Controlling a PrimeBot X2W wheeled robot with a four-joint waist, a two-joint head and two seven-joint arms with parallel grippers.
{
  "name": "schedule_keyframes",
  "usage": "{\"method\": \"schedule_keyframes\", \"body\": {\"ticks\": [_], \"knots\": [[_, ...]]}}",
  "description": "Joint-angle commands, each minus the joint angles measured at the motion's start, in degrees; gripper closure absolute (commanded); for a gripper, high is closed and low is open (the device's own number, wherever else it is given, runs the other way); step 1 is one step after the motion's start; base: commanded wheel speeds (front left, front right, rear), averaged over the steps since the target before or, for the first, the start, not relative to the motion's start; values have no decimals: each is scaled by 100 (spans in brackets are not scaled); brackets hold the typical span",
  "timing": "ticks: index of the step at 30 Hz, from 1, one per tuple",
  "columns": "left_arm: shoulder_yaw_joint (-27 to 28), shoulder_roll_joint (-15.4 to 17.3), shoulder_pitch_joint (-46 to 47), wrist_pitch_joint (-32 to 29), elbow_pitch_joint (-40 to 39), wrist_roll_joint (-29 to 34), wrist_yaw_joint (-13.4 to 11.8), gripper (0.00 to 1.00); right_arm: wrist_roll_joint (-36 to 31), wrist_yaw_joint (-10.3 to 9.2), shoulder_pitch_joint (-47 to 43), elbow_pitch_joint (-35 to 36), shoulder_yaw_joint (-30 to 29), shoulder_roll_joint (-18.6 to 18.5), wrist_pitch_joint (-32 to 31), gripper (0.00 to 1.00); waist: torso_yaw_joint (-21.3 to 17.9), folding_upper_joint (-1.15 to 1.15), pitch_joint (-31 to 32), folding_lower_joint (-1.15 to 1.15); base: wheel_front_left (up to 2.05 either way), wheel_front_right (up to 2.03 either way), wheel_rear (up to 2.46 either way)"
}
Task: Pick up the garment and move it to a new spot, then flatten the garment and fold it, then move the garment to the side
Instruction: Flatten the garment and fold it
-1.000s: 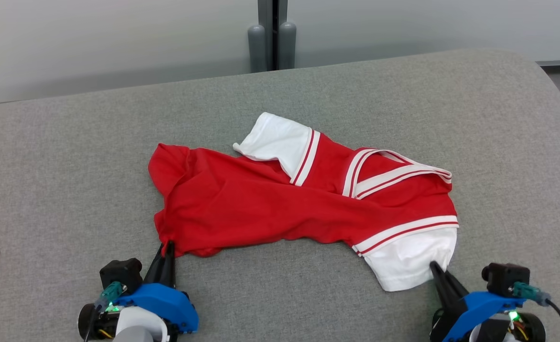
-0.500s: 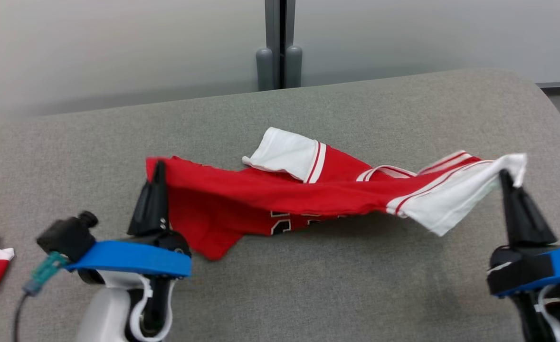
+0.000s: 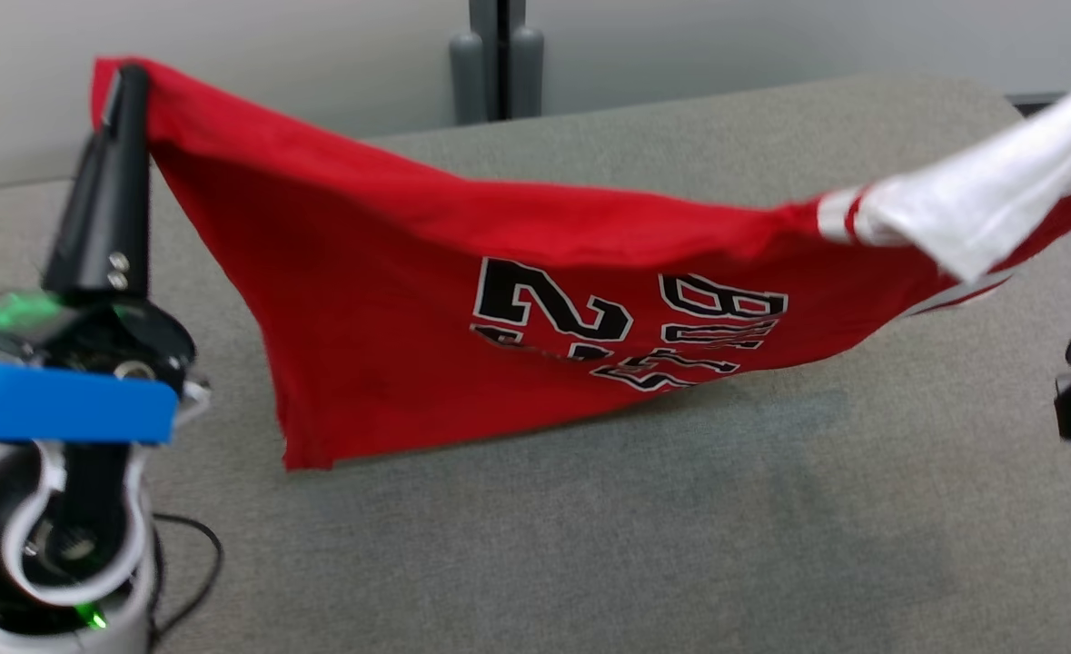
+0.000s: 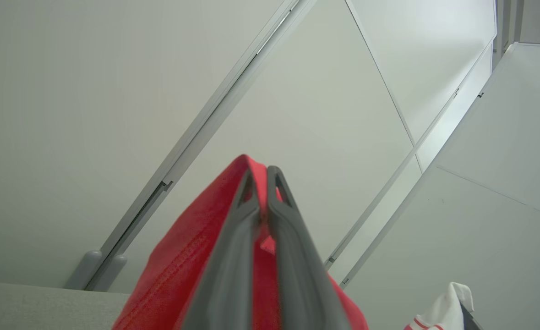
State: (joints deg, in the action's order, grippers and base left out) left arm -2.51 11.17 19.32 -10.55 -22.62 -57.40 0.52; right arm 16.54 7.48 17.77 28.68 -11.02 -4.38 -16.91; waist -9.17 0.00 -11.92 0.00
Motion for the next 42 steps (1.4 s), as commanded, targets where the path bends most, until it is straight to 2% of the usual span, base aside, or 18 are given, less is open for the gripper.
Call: {"method": "schedule_keyframes", "body": {"ticks": [1,4,8,11,16,20,24,28,33,35,36,37,42], "knots": [[73,116,241,-87,33,36,-77,100,74,3,258,-144,46,-75,-82,100,39,0,-162,0,0,0,0],[192,345,754,-270,329,158,-249,100,288,3,990,-724,215,-229,-255,100,-1,0,-600,0,0,0,0],[204,569,1657,-388,912,365,-354,100,524,3,2189,-1871,569,-477,-206,100,-37,0,-1247,0,0,0,0],[164,727,2413,-342,1463,614,-365,100,732,3,3220,-2780,792,-451,33,100,-68,0,-1641,0,0,0,0],[134,984,3741,-129,2349,1043,-304,100,612,3,4888,-3948,961,-438,766,100,-122,0,-2086,0,0,0,0],[108,997,4711,207,2863,1266,-233,100,338,3,5961,-4451,1015,-479,1455,100,-126,0,-2218,0,0,0,0],[-23,1048,5290,505,3230,1500,-20,100,110,2,6588,-4743,1096,-583,2051,100,-151,0,-2211,0,0,0,0],[-86,1003,5339,848,3467,1565,170,100,137,2,6577,-4979,1160,-693,2359,100,-190,0,-2197,0,0,0,0],[-214,960,4850,1266,3739,1662,397,100,350,3,5996,-5312,1341,-768,2316,100,-206,0,-2179,0,0,0,0],[-363,878,4287,1626,3985,1686,528,100,647,2,5324,-5475,1528,-803,2286,100,-218,0,-2157,0,0,0,0],[-363,878,4287,1626,3985,1686,528,100,647,2,5324,-5475,1528,-803,2286,100,-218,0,-2157,0,0,0,0],[-499,784,3836,1814,4186,1661,586,100,880,2,4778,-5505,1645,-838,2248,100,-201,0,-2086,0,0,0,0],[-836,622,2627,2216,4637,1684,651,100,1251,3,3258,-5419,1716,-939,2023,100,-121,0,-1715,0,0,0,0]]}}
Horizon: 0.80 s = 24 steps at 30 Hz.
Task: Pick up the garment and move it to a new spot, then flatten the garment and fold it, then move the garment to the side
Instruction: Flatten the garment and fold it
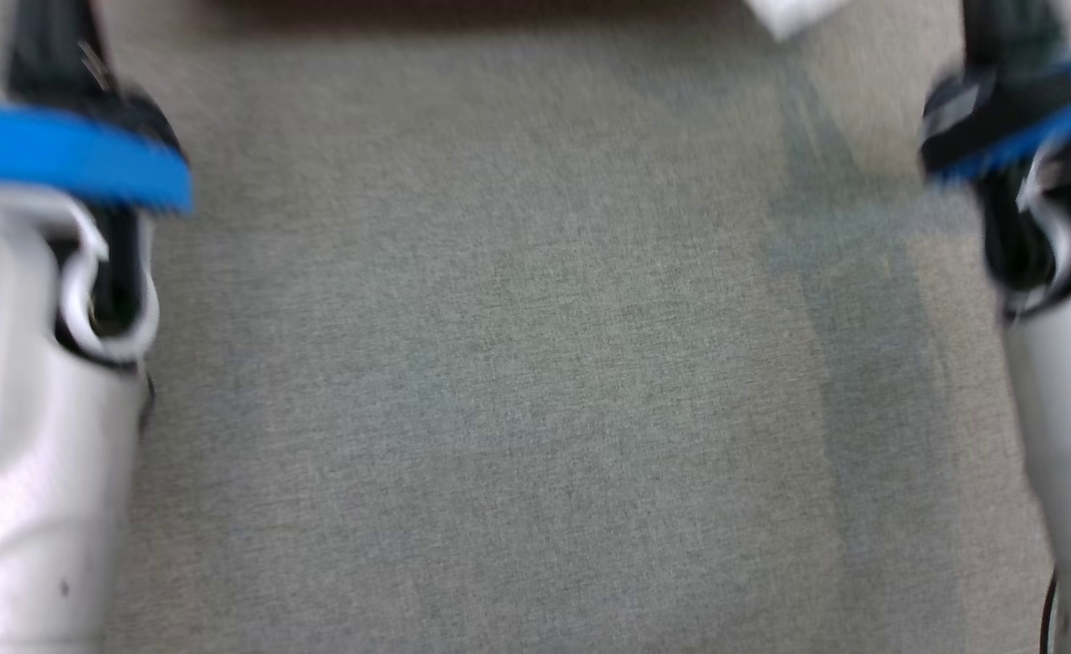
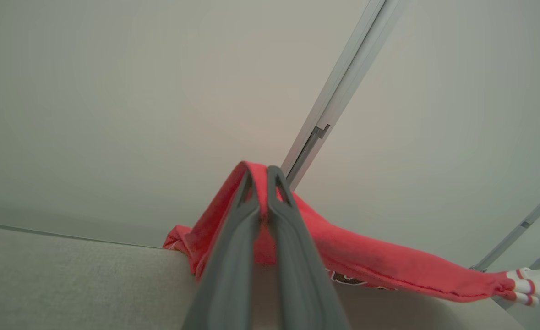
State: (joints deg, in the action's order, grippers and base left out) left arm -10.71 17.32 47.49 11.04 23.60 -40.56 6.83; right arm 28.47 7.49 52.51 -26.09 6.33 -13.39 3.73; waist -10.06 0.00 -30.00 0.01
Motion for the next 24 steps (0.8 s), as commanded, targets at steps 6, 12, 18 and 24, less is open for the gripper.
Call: {"method": "schedule_keyframes", "body": {"ticks": [6,12,18,24], "knots": [[-206,-146,-1371,252,244,-14,37,100,115,2,-1766,438,-249,23,-612,100,42,0,638,-1,0,0,0],[-259,-240,-2663,312,168,-87,-118,100,-58,1,-3388,1347,-847,321,-1541,100,122,0,1221,-1,0,0,0],[-331,-341,-3790,161,-364,-239,-357,100,-485,1,-4673,2641,-1491,809,-2524,100,285,0,1576,-1,0,0,0],[-404,-386,-4759,-139,-1062,-357,-732,100,-728,1,-5528,3654,-1921,1028,-3390,100,373,0,1697,-1,0,0,0]]}}
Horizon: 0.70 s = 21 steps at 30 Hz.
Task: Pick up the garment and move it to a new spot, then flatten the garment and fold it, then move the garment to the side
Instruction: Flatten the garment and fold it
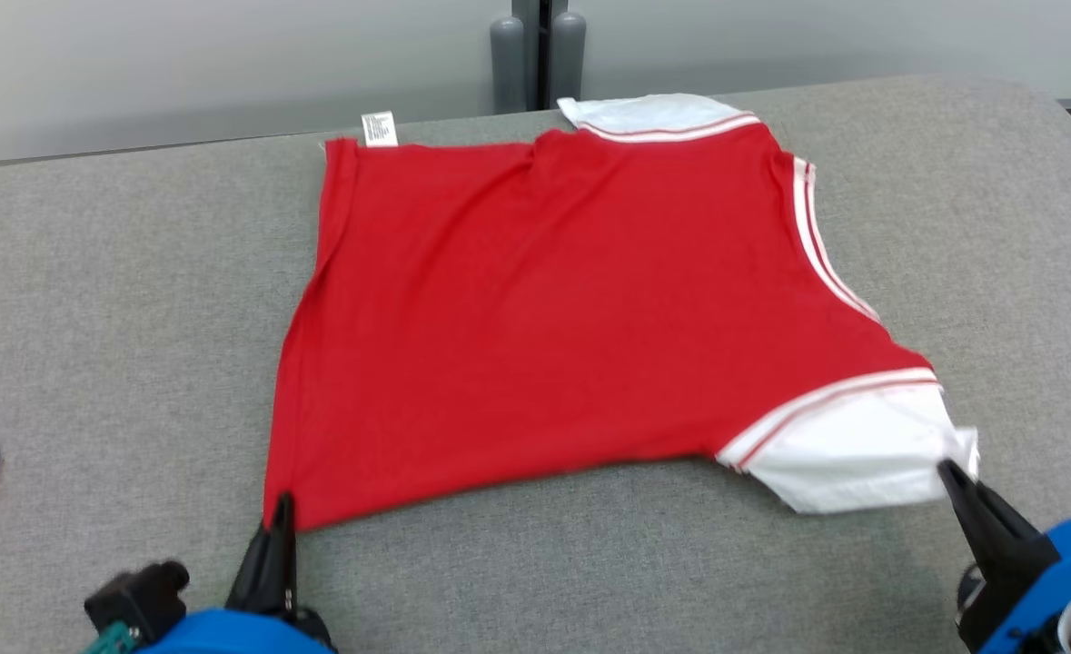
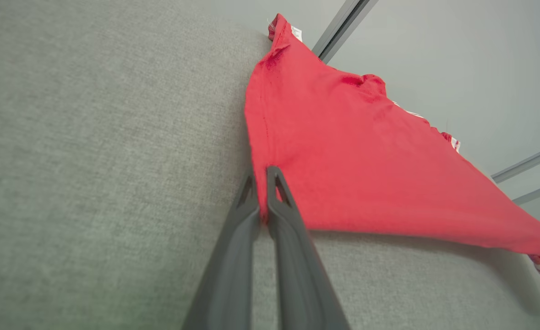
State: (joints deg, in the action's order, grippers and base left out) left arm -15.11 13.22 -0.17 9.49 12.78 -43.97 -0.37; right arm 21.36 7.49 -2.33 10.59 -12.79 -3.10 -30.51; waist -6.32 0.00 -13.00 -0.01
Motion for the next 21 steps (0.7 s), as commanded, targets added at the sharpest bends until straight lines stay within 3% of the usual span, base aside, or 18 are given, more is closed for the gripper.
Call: {"method": "schedule_keyframes", "body": {"ticks": [1,6,12,21], "knots": [[26,20,-150,-39,-96,-45,-85,100,-22,1,-156,94,-68,6,-103,100,12,0,3,1,0,0,0],[-67,-57,-794,-344,-652,-196,-375,100,315,1,-628,373,-229,18,-649,100,97,0,-5,1,0,0,0],[-239,38,-1161,-790,-1216,-279,-521,100,425,1,-958,672,-320,17,-1039,100,200,0,-24,1,0,0,0],[-208,200,-402,-1228,-1879,-439,-351,100,174,1,-187,931,-144,19,-884,100,242,0,-53,1,0,0,0]]}}
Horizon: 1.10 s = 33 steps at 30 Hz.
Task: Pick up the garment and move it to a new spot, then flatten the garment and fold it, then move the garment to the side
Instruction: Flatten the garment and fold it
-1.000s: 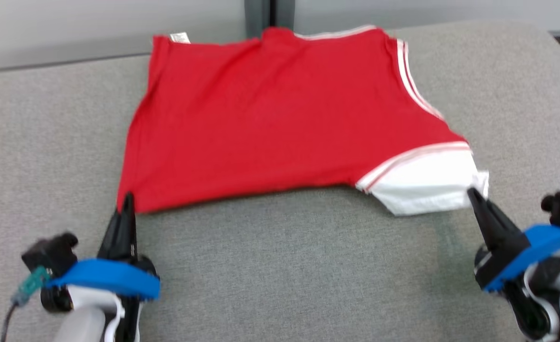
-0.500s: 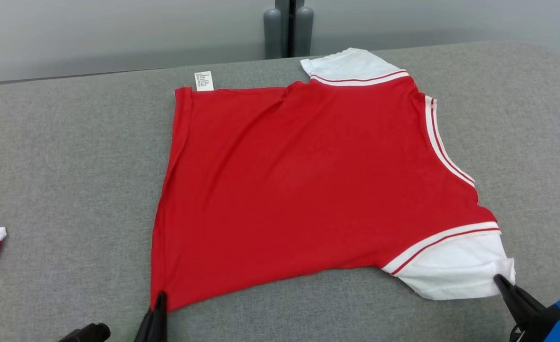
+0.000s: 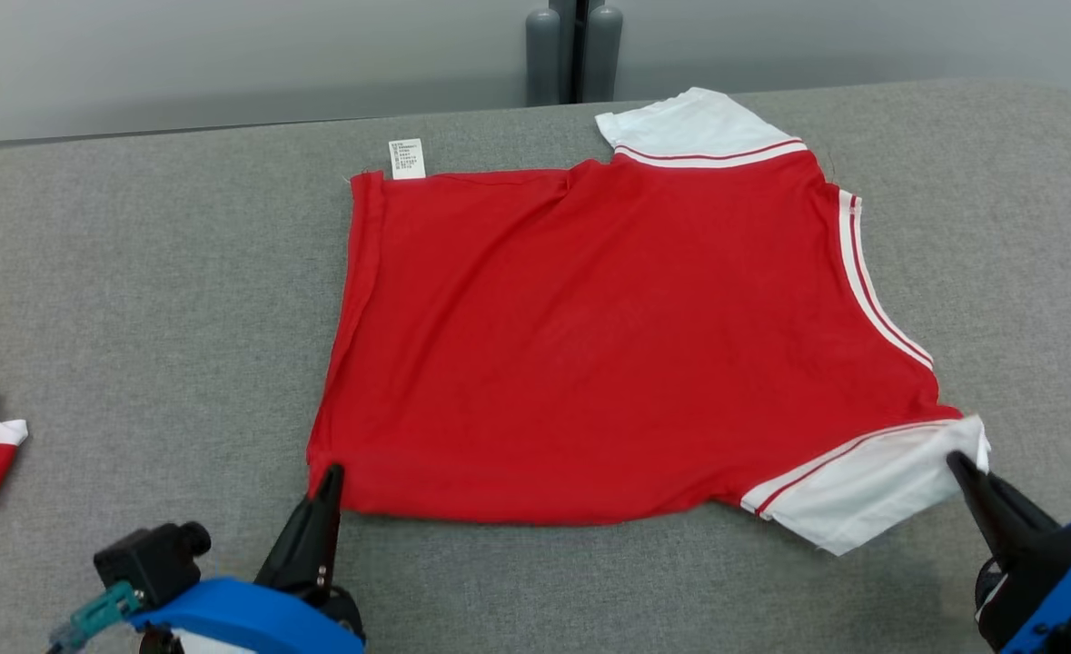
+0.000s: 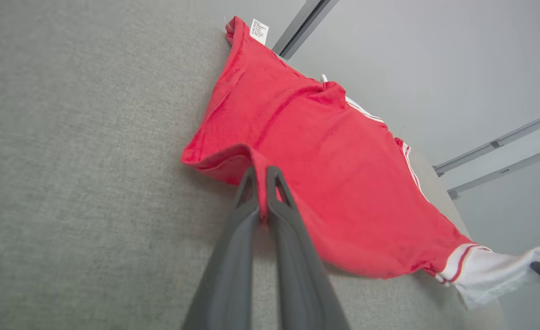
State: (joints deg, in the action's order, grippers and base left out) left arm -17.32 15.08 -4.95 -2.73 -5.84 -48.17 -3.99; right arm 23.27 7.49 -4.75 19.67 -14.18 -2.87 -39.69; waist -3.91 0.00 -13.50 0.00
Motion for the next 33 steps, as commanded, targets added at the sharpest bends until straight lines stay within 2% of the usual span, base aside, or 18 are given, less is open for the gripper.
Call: {"method": "schedule_keyframes", "body": {"ticks": [1,7,18,22,33], "knots": [[25,-16,208,-29,-34,-44,34,100,-25,2,164,8,6,-4,30,100,3,0,-14,0,0,0,0],[40,-130,874,-181,213,-172,97,100,-27,2,890,-240,5,-4,124,100,20,0,-152,0,0,0,0],[55,-341,1957,-11,1485,-38,146,100,-200,2,1983,-1081,131,-5,537,100,21,0,-527,0,0,0,0],[56,-366,2164,103,1815,66,71,100,-245,2,2271,-1387,174,-4,767,100,2,0,-630,0,0,0,0],[28,-408,2331,327,2267,147,113,100,-457,2,2712,-1910,192,-68,1417,100,81,0,-687,0,0,0,0]]}}
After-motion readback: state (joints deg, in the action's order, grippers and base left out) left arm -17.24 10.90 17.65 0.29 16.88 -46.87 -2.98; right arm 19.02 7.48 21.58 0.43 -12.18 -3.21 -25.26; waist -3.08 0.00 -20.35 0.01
